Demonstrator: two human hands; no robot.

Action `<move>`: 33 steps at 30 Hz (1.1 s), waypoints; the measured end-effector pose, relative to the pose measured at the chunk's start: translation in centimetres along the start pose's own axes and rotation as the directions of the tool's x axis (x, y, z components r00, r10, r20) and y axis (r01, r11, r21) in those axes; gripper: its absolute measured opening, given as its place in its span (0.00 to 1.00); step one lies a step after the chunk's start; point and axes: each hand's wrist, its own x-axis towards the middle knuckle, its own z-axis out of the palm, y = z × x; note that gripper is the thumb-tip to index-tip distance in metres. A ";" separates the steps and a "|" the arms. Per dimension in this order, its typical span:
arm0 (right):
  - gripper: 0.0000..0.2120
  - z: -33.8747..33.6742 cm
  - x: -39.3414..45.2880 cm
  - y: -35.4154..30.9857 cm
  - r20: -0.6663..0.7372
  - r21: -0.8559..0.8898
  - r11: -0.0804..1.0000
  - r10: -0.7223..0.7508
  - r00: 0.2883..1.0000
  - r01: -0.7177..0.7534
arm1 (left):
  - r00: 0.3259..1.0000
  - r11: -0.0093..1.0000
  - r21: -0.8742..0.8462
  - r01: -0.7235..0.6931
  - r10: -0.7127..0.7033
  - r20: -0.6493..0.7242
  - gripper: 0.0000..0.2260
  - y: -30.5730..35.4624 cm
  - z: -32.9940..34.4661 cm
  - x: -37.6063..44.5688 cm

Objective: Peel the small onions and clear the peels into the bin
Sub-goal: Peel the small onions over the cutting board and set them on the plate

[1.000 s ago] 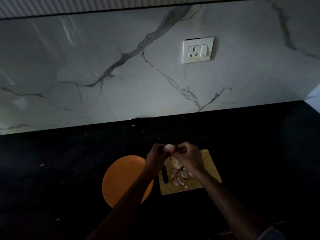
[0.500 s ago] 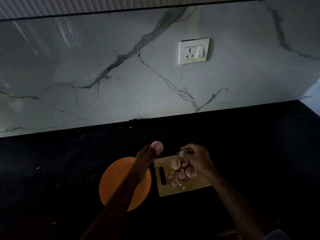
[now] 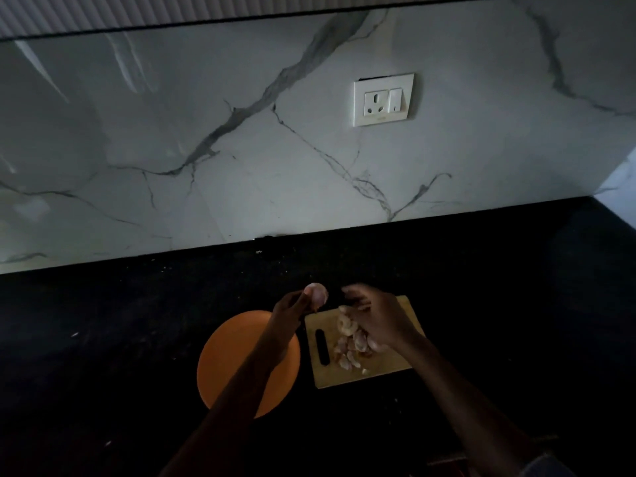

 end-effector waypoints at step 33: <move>0.09 2.7 0.5 -2.4 -0.261 0.213 0.975 0.122 0.958 -0.066 | 0.986 0.986 0.076 -0.149 0.143 0.088 0.16 0.8 2.8 -0.8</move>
